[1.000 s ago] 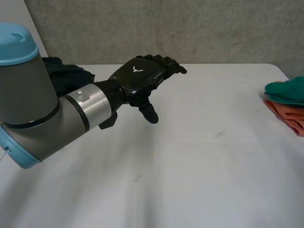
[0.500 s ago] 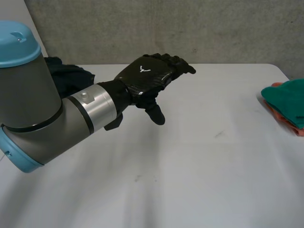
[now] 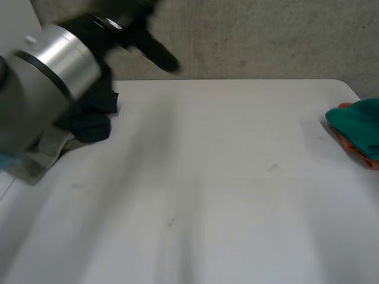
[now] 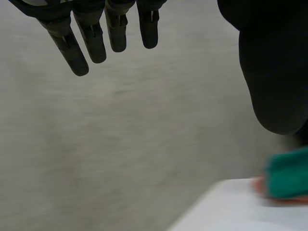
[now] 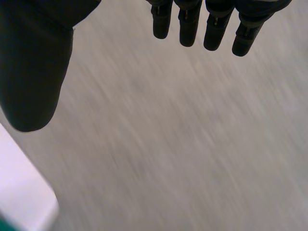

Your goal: Fold the laundry.

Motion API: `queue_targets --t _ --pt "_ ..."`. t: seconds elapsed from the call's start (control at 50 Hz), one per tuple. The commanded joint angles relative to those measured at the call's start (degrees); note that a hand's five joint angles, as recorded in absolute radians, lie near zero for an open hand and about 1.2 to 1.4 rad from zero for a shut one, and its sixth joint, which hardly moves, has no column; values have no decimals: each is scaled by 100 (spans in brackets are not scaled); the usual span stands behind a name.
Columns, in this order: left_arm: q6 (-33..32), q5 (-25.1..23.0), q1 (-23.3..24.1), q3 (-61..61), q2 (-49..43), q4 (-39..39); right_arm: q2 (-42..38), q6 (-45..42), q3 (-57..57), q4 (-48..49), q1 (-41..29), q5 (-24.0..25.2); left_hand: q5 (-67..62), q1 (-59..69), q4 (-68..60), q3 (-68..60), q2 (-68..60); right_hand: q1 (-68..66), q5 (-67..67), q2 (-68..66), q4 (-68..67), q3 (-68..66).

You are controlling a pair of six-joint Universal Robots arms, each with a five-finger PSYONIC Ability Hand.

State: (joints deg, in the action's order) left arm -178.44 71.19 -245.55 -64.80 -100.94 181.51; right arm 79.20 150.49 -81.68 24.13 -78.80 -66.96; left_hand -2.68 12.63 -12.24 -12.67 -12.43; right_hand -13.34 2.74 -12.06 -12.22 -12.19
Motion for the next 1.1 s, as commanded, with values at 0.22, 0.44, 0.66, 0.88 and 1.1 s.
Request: queue_targets --t 0.22,0.44,0.66,0.88,1.1 --pt "-3073 185 -3200 925 -3052 525 280 -151 -2739 830 -2166 1097 -89 95 -134 -91 -114 334 -274 206 222 219" --pt "-3515 -291 -3430 1568 -4382 1026 87 -458 -2906 347 -2105 798 -6732 6737 -6776 -6733 -6757 334 -274 206 222 219" --pt "-1880 -395 -2121 -567 -1773 2986 96 -511 -2959 171 -1912 728 -6732 6737 -6776 -6733 -6757 334 -274 206 222 219" --pt "-150 -1274 -180 -1552 -927 2847 184 -468 -2897 4 -1648 386 -6732 6737 -6776 -6733 -6757 334 -274 206 222 219" --pt "-164 -1503 711 -1764 -1894 2038 166 -459 -2827 -31 -1349 218 -6234 6240 -6279 -6236 -6259 334 -274 206 222 219"
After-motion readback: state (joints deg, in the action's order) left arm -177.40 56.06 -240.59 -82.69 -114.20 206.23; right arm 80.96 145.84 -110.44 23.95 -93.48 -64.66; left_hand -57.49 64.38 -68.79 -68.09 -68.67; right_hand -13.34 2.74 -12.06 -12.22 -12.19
